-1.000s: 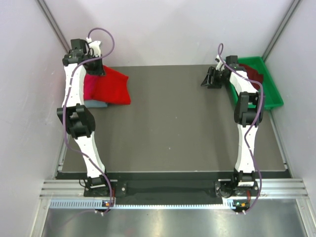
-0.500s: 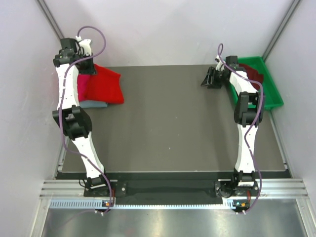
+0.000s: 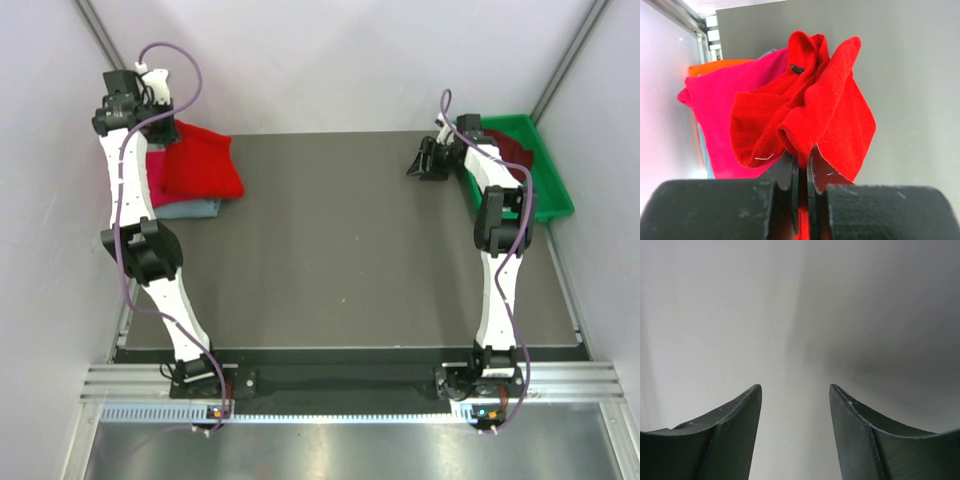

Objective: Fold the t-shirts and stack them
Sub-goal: Neatly place the folded tshirt to the corner

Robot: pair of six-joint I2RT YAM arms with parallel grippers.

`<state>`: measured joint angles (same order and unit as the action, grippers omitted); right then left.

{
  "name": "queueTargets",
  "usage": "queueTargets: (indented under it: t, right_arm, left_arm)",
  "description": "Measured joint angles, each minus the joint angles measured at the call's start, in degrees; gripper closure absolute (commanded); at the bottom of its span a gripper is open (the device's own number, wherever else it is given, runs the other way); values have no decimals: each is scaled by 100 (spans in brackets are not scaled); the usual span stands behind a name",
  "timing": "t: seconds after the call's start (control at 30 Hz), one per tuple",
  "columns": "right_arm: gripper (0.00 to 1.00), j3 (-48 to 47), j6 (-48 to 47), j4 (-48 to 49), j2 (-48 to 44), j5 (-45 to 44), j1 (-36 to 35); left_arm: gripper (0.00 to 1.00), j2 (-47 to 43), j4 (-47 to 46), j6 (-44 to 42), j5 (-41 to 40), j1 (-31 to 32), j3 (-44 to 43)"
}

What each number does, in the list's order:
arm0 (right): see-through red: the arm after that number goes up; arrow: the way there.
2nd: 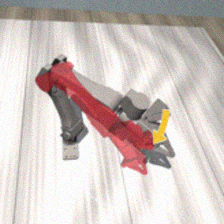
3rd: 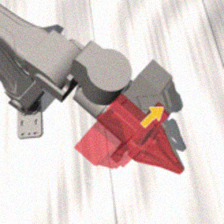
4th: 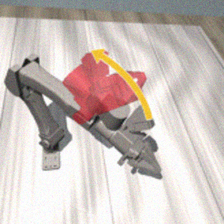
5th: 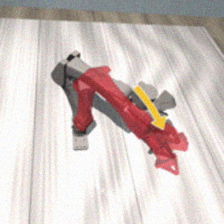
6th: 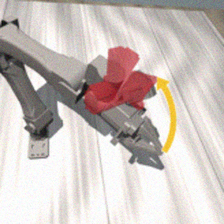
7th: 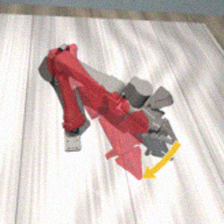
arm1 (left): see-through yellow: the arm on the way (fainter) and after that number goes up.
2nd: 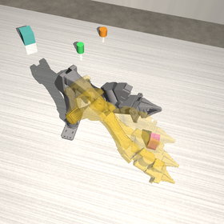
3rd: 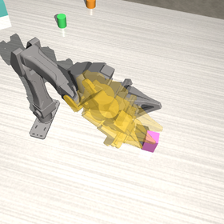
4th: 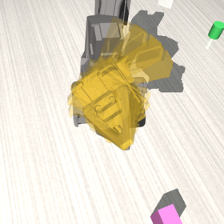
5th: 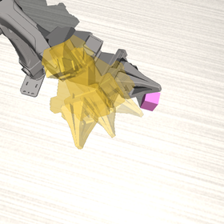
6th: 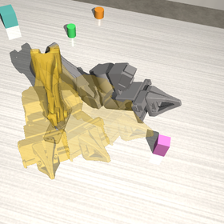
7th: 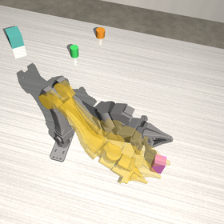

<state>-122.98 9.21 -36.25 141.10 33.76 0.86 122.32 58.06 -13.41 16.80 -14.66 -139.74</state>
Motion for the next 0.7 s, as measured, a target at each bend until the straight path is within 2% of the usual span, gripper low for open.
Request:
queueTargets:
  t: [0.7]
  right_arm:
    - [43, 0, 37, 26, 0, 20, -223]
  left_arm:
    - [100, -2, -116, -166, -577, -162, -107]
